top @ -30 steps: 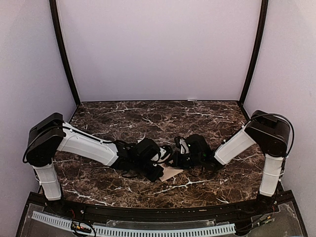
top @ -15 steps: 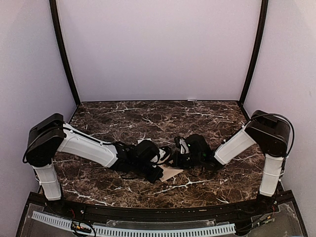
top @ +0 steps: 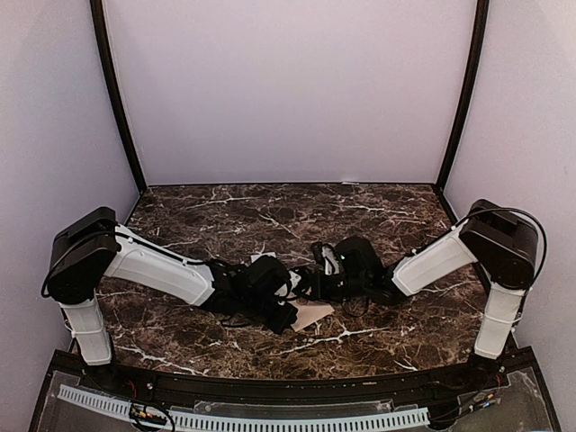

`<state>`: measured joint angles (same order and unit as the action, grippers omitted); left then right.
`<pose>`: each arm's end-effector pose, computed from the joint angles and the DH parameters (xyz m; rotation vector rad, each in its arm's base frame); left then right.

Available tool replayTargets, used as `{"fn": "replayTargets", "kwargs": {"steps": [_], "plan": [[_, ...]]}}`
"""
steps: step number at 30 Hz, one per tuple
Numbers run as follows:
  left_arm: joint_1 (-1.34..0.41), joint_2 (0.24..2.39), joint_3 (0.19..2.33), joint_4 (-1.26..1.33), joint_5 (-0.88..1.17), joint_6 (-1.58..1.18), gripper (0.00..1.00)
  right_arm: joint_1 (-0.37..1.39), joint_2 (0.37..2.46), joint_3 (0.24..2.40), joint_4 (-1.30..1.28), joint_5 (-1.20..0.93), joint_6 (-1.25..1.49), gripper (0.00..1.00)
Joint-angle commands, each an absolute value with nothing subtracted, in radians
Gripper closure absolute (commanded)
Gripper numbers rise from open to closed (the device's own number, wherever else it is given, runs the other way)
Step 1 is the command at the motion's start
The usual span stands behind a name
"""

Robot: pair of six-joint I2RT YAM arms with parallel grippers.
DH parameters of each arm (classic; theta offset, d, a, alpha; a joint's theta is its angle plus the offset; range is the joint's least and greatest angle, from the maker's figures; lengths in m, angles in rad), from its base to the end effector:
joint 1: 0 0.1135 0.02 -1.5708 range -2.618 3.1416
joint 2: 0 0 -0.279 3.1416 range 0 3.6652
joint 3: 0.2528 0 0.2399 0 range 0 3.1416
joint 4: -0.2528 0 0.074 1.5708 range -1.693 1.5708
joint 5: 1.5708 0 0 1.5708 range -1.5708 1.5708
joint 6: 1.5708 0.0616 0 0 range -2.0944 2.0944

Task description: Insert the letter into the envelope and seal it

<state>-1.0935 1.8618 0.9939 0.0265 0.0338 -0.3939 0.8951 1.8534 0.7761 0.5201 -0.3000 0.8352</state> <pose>0.1756 -0.3441 0.1413 0.8862 2.3814 -0.6884 0.2194 0.3028 0.1350 -0.2733 2.3942 1.2501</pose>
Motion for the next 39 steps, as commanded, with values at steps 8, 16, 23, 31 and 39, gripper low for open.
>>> {"fn": "replayTargets", "kwargs": {"steps": [8, 16, 23, 31, 39], "plan": [[-1.100, 1.895, 0.969, -0.063, 0.012, -0.400, 0.99, 0.902, 1.920, 0.776, 0.523, -0.288, 0.871, 1.00], [-1.100, 1.893, 0.973, -0.064, 0.011, -0.399, 0.99, 0.902, 1.933, 0.764, 0.493, -0.258, 0.890, 1.00], [-1.099, 1.868, 0.975, -0.034, 0.012, -0.413, 0.93, 0.900, 1.888, 0.749, 0.522, -0.290, 0.892, 1.00], [-1.095, 1.700, 1.023, -0.024, -0.073, -0.411, 0.63, 0.902, 1.672, 0.803, 0.352, -0.280, 0.808, 0.80], [-1.008, 1.518, 0.968, -0.082, -0.091, -0.392, 0.36, 0.851, 1.466, 0.785, 0.126, -0.072, 0.763, 0.33]]}}
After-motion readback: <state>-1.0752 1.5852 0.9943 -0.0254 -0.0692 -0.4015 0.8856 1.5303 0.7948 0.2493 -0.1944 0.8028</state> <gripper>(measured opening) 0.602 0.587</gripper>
